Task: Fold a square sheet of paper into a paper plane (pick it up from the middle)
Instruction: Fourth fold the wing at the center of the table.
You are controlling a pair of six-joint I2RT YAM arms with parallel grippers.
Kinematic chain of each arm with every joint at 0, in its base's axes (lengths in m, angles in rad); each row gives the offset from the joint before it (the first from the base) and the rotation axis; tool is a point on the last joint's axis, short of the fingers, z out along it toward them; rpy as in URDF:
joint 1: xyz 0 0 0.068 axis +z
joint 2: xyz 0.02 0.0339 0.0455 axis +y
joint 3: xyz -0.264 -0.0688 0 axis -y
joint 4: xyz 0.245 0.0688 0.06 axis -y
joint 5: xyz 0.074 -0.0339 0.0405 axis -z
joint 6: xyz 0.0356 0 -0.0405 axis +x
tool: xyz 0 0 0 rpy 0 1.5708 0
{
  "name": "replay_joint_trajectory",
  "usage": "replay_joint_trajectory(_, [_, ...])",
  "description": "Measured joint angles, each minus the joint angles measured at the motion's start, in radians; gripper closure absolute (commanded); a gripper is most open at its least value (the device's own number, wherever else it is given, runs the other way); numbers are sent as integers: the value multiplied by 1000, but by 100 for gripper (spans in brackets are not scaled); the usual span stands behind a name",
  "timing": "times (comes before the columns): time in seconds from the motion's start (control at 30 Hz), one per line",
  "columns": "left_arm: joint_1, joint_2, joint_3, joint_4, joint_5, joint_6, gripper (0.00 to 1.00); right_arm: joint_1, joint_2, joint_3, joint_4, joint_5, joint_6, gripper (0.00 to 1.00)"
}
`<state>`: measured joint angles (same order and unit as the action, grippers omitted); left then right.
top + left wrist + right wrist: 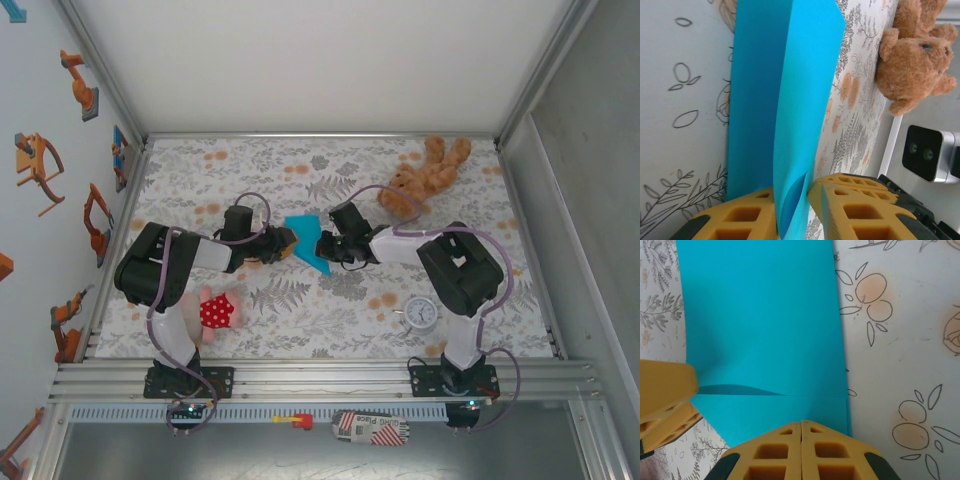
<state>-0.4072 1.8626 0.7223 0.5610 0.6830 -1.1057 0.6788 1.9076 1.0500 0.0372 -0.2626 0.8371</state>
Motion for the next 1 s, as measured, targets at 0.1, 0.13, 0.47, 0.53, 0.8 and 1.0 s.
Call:
replay_joint_trajectory(0.1, [0,0,0,-1,3,4,83,-3,6,10,-7,2,-4,94])
replay_joint_trajectory(0.13, [-1,0,0,-3,3,9,85,-3,7,12,-8,2,-7,94])
replay_joint_trajectory(0.47, [-17,-54,6,-138,-54,34,95,-5,-48,-3,-51,68,-107,77])
replay_joint_trajectory(0.53, [-23,-80,20,-192,-82,38,96,-4,-104,-27,-64,106,-147,72])
replay_joint_trajectory(0.8, [-63,-128,145,-409,-185,53,96,79,-232,-71,-102,284,-315,49])
replay_joint_trajectory(1.0, [-73,-128,187,-516,-224,55,96,199,-203,-73,-97,357,-423,63])
